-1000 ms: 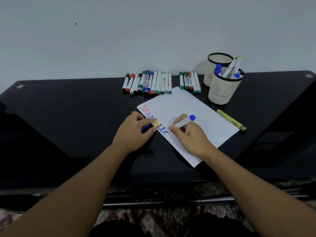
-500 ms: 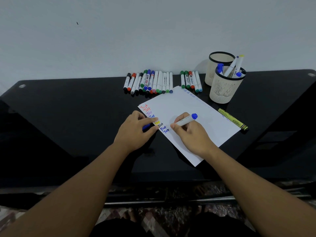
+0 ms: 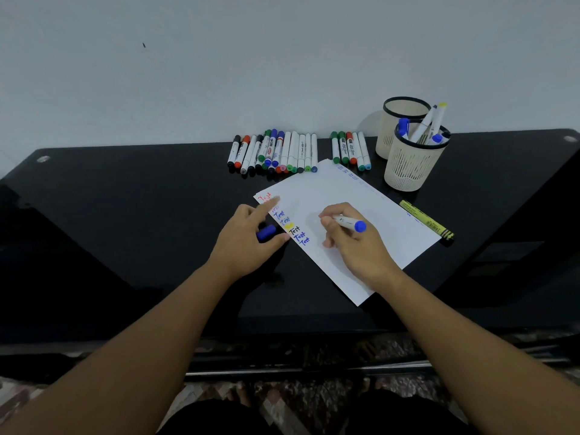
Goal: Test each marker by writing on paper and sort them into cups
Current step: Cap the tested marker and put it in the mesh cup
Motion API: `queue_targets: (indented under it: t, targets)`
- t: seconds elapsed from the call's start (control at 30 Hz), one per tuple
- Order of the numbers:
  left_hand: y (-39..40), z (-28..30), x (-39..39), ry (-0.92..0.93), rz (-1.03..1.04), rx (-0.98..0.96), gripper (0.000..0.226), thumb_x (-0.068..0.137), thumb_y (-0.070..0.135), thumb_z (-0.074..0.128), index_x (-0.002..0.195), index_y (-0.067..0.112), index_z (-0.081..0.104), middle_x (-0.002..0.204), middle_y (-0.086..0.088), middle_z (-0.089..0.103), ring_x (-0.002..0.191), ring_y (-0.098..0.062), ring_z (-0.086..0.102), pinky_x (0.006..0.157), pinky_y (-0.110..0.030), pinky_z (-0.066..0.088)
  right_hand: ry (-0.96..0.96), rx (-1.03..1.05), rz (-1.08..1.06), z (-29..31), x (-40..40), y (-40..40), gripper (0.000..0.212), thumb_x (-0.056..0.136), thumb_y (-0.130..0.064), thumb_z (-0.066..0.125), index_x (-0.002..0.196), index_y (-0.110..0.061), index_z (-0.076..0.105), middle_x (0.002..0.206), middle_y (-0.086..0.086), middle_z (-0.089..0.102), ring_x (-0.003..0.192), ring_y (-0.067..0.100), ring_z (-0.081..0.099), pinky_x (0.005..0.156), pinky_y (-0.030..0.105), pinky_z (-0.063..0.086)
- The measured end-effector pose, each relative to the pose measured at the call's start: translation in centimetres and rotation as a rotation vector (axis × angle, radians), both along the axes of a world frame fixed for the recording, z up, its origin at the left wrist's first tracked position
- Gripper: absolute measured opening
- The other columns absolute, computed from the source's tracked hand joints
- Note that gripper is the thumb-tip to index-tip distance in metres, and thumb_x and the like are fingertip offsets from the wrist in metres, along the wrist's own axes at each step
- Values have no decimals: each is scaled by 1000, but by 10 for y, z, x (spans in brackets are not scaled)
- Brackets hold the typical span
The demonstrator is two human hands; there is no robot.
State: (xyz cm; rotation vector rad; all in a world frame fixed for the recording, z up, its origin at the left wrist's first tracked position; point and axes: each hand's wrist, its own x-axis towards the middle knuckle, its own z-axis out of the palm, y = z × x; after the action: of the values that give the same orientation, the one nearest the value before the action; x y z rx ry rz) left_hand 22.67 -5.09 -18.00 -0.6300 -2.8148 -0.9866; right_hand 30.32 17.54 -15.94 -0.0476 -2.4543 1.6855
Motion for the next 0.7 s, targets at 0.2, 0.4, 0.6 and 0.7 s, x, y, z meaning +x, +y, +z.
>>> queue_targets:
  t: [0.2, 0.4, 0.6, 0.7]
  targets:
    - [-17, 10, 6, -108, -8, -49, 25, 95, 37, 68, 117, 31, 60, 114, 9, 49, 106, -8, 52, 97, -33, 50, -83, 12, 89, -5, -2, 2, 69, 98, -8, 49, 151, -49, 32, 135, -18, 62, 131, 6, 53, 108, 37, 43]
    - [-17, 22, 11, -157, 29, 155, 11, 97, 27, 67, 107, 33, 67, 106, 12, 64, 97, -3, 63, 91, -27, 52, -141, -197, 191, 6, -7, 6, 85, 76, -21, 35, 158, -42, 27, 159, -8, 40, 148, 9, 31, 118, 30, 21]
    - [-31, 27, 16, -346, 57, 459, 17, 97, 16, 68, 107, 29, 69, 101, 9, 75, 97, -11, 72, 97, -41, 57, -73, -163, 1, 18, -16, 3, 26, 109, -33, 45, 128, -39, 61, 130, -10, 66, 122, 5, 62, 94, 28, 42]
    - [-32, 29, 17, -360, 57, 453, 17, 97, 14, 68, 107, 27, 69, 100, 8, 75, 96, -11, 72, 95, -40, 58, -76, -117, -40, 15, -15, -9, 22, 110, -20, 43, 121, -33, 55, 111, 0, 68, 90, 10, 75, 83, 25, 42]
